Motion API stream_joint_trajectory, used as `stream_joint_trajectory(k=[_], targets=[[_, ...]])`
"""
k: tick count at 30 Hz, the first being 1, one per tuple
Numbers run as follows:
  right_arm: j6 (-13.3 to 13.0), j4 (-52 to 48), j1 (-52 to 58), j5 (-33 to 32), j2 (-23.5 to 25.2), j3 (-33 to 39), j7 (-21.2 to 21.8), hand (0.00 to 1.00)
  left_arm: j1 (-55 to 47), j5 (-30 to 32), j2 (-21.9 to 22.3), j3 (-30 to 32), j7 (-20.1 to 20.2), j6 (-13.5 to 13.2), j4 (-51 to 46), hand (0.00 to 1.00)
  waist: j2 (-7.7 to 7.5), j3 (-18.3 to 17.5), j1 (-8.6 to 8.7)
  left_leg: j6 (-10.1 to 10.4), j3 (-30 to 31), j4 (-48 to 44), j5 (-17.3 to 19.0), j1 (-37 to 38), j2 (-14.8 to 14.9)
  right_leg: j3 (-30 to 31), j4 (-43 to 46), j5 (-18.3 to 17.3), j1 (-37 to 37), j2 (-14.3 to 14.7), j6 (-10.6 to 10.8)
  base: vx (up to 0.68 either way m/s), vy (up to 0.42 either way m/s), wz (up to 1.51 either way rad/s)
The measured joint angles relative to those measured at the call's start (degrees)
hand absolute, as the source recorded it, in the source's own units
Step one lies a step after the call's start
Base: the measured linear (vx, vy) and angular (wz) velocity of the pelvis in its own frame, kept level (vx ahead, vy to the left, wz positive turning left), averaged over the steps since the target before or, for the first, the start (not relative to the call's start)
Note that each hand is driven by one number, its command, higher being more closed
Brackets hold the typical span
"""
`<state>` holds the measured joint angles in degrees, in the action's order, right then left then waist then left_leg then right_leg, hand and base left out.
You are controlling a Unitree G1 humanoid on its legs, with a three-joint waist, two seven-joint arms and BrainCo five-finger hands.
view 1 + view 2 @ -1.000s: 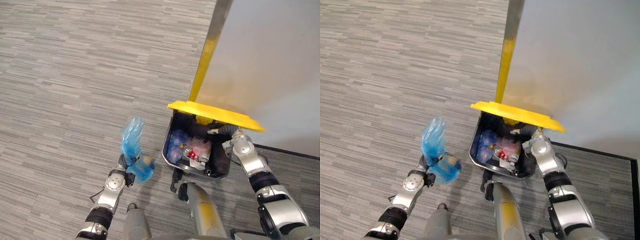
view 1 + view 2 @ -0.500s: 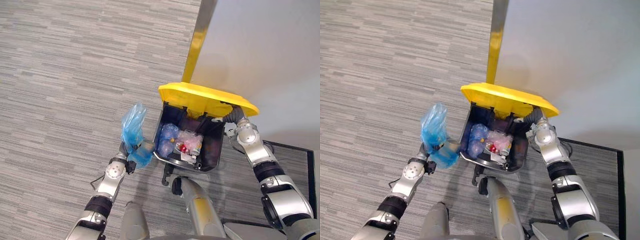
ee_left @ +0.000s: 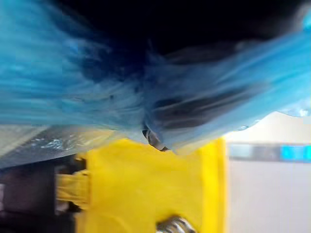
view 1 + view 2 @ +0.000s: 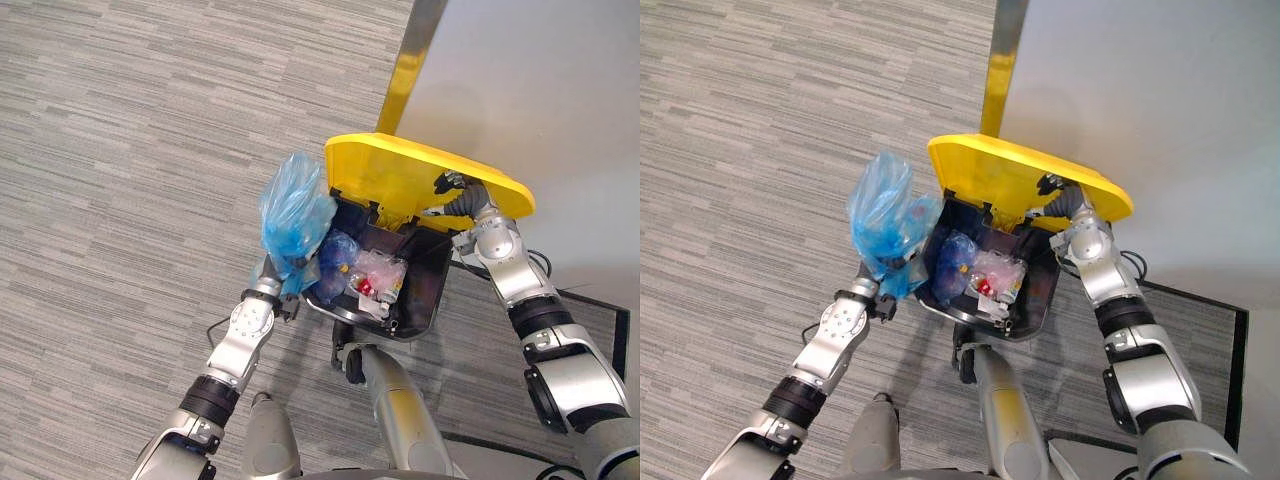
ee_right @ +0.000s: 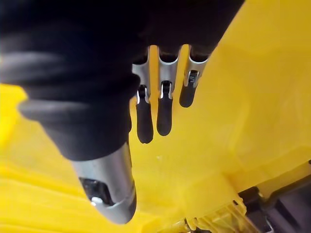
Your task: Gather rubbish on tea table into small bin, then transfer packed bag to large trash can.
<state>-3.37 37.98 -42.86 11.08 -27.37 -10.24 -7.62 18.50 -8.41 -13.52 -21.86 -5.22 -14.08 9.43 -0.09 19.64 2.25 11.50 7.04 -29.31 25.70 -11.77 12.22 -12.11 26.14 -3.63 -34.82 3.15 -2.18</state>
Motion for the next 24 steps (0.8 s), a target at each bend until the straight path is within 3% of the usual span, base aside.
stream_joint_trajectory(k=[8, 15, 20, 24], targets=[[0.87, 2.30, -5.79, 0.02, 0.12, -3.86, 0.06, 0.00, 5.79, 0.11, 0.66, -8.37, 0.22, -0.21, -0.92, 1.00, 0.12, 0.03, 0.16, -0.24, -1.13, -0.70, 0.08, -0.83, -0.47, 1.23, -2.50, 3.03, 0.11, 0.32, -1.83, 0.00, 0.066, -0.09], [2.06, 4.12, -8.85, 0.00, 1.85, -4.41, 0.10, 0.00, 10.25, 0.40, 2.41, -13.46, 0.12, -0.17, -0.30, 1.00, 0.11, 0.03, 0.21, -0.31, -2.40, -0.57, 0.05, -0.42, -1.28, 2.64, -2.37, 3.50, -0.16, 0.02, -1.44, 0.02, 0.037, -0.07], [2.25, 4.48, -9.94, -0.02, 2.21, -6.32, 0.11, 0.00, 15.44, 2.54, 5.25, -15.95, -0.28, 0.46, 8.78, 1.00, 0.09, 0.06, 0.40, -0.38, -2.88, -1.58, 0.07, -0.97, -2.12, 3.26, -2.50, 4.10, -0.45, -0.45, -1.13, -0.03, 0.029, -0.03], [2.39, 4.48, -13.22, 0.02, 2.32, -6.54, 0.19, 0.00, 17.71, 3.91, 6.45, -16.60, -0.46, 1.69, 13.28, 1.00, -0.10, 2.25, 0.48, -0.52, -3.87, -2.36, 0.16, -1.43, -2.35, 4.15, -3.00, 4.58, -0.84, -0.41, -0.40, -0.04, 0.005, -0.09]])
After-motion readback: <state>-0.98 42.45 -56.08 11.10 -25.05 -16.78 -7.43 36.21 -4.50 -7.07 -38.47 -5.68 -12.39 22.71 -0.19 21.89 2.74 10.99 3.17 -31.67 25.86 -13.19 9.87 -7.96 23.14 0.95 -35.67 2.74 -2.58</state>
